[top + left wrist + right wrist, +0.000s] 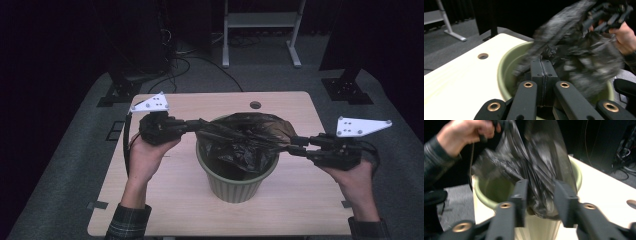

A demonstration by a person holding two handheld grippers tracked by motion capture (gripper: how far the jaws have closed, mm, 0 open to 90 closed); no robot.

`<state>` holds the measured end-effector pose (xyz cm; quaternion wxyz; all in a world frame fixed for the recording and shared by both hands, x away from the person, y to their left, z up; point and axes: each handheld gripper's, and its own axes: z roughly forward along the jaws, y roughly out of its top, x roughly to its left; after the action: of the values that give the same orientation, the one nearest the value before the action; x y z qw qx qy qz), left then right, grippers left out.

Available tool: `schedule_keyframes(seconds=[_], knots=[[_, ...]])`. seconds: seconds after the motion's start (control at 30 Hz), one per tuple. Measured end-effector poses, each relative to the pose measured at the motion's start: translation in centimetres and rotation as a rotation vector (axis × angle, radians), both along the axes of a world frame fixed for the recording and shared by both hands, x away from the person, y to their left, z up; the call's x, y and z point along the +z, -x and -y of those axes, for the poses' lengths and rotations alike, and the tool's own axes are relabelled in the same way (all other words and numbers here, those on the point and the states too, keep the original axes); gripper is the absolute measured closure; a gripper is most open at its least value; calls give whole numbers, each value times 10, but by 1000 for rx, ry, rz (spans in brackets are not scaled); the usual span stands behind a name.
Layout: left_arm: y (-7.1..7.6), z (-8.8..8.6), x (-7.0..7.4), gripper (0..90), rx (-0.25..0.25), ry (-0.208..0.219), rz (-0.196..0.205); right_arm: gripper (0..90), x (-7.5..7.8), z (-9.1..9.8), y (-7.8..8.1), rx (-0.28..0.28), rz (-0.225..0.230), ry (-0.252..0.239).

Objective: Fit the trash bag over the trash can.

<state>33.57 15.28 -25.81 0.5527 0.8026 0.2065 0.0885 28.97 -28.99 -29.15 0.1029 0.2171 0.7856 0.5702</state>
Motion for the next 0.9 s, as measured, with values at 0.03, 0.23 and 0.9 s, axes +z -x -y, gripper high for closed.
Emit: schedule_keyframes(seconds=[0.03, 0.23, 0.9], knots=[[1, 3, 0, 897, -6, -5, 4, 591, 5, 1, 1, -8, 9, -10], [1, 18, -4, 897, -42, -10, -1, 530, 38, -13, 6, -42, 107, 6], [0, 15, -5, 897, -51, 16, 13, 899, -3, -58, -74, -10, -105, 81]])
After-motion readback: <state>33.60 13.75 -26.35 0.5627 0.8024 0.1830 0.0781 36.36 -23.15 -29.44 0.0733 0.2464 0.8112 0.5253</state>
